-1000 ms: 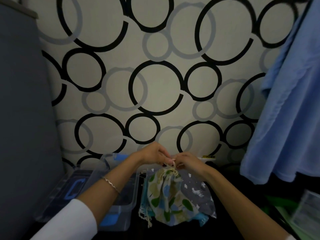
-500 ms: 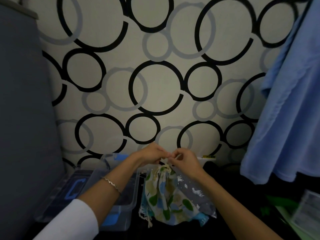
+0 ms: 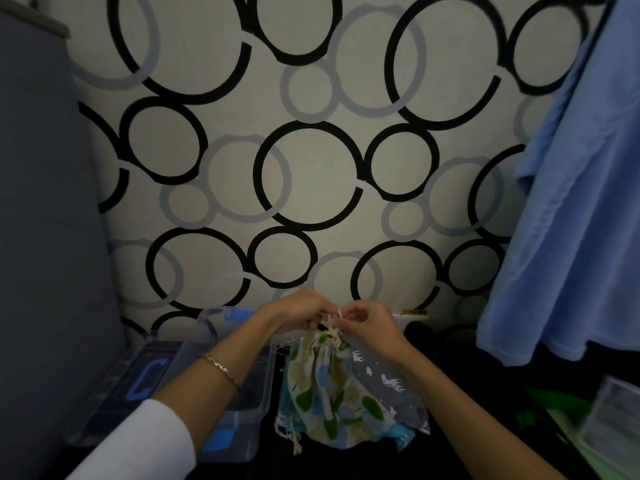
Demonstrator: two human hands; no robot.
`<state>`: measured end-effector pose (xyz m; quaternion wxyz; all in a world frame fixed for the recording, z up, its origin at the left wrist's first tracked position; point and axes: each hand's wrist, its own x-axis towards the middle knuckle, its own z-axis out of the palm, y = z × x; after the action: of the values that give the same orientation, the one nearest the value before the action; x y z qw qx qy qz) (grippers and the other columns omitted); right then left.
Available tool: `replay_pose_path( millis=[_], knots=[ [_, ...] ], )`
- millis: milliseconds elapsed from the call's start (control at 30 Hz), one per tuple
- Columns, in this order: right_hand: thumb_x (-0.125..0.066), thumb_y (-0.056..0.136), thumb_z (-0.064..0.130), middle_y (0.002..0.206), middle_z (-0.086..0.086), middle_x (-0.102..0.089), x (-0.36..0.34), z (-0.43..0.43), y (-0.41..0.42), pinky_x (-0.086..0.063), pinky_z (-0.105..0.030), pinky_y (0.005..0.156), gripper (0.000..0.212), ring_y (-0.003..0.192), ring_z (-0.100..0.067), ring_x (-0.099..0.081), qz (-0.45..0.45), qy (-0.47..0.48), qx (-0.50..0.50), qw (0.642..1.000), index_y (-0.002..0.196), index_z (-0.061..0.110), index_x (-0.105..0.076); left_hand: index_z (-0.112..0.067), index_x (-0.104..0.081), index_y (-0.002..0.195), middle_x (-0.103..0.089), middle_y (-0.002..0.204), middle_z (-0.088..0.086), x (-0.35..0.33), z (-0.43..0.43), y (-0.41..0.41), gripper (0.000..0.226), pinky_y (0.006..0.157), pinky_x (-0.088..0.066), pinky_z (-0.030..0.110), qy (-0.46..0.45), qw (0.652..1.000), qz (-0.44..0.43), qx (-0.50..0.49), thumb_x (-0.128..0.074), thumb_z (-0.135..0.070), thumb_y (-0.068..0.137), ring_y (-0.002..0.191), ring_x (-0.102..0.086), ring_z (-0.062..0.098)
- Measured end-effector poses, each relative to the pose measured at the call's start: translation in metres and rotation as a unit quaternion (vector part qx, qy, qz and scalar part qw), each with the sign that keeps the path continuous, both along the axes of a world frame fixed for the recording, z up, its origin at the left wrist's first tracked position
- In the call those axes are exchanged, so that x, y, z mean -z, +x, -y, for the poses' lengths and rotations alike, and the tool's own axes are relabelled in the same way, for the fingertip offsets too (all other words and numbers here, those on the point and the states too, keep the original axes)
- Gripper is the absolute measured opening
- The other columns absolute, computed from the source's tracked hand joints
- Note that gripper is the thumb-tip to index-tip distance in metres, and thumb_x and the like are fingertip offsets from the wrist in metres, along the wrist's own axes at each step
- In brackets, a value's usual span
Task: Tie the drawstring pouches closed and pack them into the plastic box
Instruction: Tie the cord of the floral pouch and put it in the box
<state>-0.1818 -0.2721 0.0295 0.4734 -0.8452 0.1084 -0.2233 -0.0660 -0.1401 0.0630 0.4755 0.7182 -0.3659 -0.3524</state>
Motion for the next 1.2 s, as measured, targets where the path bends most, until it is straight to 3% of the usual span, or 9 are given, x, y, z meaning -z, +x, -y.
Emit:
replay_pose_path(
  millis=[133,267,400,533,700,833,933,1067,1200],
  knots=[
    [-0.071,0.085,0.004,0.074,0.001,-0.073,-0.002,0.007,-0.002,-0.048,-0.011,0.058,0.009,0.064,-0.003,-0.067,-0.027,0.080,-0.027,0.996,0.093,0.006,-0.074,-0.013,-0.072,0.085,-0.057,0.067,-0.005,0.000,-0.003,0.004,0.018,0.056,-0.039,0.019,0.005,0.995,0.100,-0.015,-0.060,-0.024,0.093,0.058,-0.046,0.004],
    [-0.068,0.087,0.004,0.086,-0.003,-0.074,-0.001,0.012,-0.003,-0.048,-0.014,0.062,0.022,0.071,-0.005,-0.067,-0.047,0.165,-0.036,0.985,0.108,0.006,-0.071,-0.016,-0.074,0.093,-0.061,0.071,-0.008,0.004,-0.002,0.008,0.014,0.060,-0.043,0.018,-0.020,0.984,0.174,-0.018,-0.064,-0.026,0.092,0.065,-0.053,0.003],
    [-0.070,0.084,0.002,0.088,-0.013,-0.069,0.000,0.015,-0.003,-0.047,-0.028,0.068,0.023,0.075,-0.020,-0.061,-0.029,0.229,-0.021,0.973,0.101,0.011,-0.059,-0.024,-0.069,0.068,-0.052,0.058,-0.007,0.003,-0.005,0.008,0.026,0.049,-0.036,0.014,-0.020,0.984,0.177,0.003,-0.062,-0.021,0.093,0.052,-0.043,0.004],
    [-0.065,0.086,-0.002,0.077,-0.005,-0.068,0.001,0.013,-0.002,-0.051,-0.021,0.064,0.017,0.069,-0.014,-0.062,-0.006,0.114,-0.010,0.993,0.080,0.013,-0.063,-0.019,-0.061,0.067,-0.049,0.061,-0.004,0.002,-0.004,0.001,0.033,0.052,-0.037,0.017,-0.001,0.995,0.093,0.021,-0.053,-0.023,0.099,0.054,-0.042,0.006],
    [-0.070,0.084,0.006,0.071,0.003,-0.072,-0.003,0.007,0.000,-0.053,-0.019,0.064,0.016,0.066,-0.005,-0.066,0.008,0.012,0.003,1.000,0.073,0.018,-0.072,-0.018,-0.059,0.068,-0.046,0.062,-0.003,0.003,-0.001,-0.002,0.034,0.055,-0.032,0.020,0.001,1.000,-0.017,0.026,-0.048,-0.022,0.100,0.053,-0.036,0.007],
    [-0.076,0.080,0.020,0.070,0.000,-0.073,-0.006,0.002,-0.003,-0.052,-0.017,0.060,0.009,0.064,-0.004,-0.065,0.003,0.001,0.015,1.000,0.072,0.020,-0.074,-0.015,-0.059,0.073,-0.046,0.065,0.000,0.005,-0.001,0.001,0.027,0.057,-0.033,0.022,0.004,1.000,-0.025,0.015,-0.052,-0.022,0.098,0.055,-0.037,0.008],
    [-0.075,0.084,0.025,0.075,-0.008,-0.073,-0.007,0.002,-0.005,-0.053,-0.026,0.064,0.015,0.067,-0.011,-0.064,0.000,-0.020,0.001,1.000,0.076,0.012,-0.074,-0.013,-0.061,0.082,-0.051,0.071,0.002,0.003,-0.004,0.000,0.020,0.061,-0.040,0.022,0.015,1.000,0.013,0.011,-0.054,-0.025,0.097,0.059,-0.046,0.009],
    [-0.067,0.090,0.017,0.074,-0.005,-0.062,-0.007,0.018,-0.015,-0.045,-0.025,0.066,0.018,0.069,-0.012,-0.055,-0.040,-0.093,-0.004,0.995,0.073,0.011,-0.067,-0.018,-0.061,0.119,-0.056,0.078,-0.001,-0.004,-0.014,0.006,0.023,0.056,-0.041,0.018,-0.012,0.998,0.050,-0.037,-0.054,-0.018,0.097,0.062,-0.048,0.005],
    [-0.064,0.093,0.022,0.078,-0.011,-0.063,-0.004,0.040,-0.027,-0.044,-0.035,0.070,0.020,0.074,-0.022,-0.056,-0.090,-0.014,-0.017,0.996,0.080,0.007,-0.068,-0.011,-0.064,0.119,-0.058,0.081,0.002,0.000,-0.028,0.018,0.024,0.056,-0.039,0.018,-0.040,0.993,0.055,-0.093,-0.052,-0.011,0.097,0.062,-0.045,0.007]
  ],
)
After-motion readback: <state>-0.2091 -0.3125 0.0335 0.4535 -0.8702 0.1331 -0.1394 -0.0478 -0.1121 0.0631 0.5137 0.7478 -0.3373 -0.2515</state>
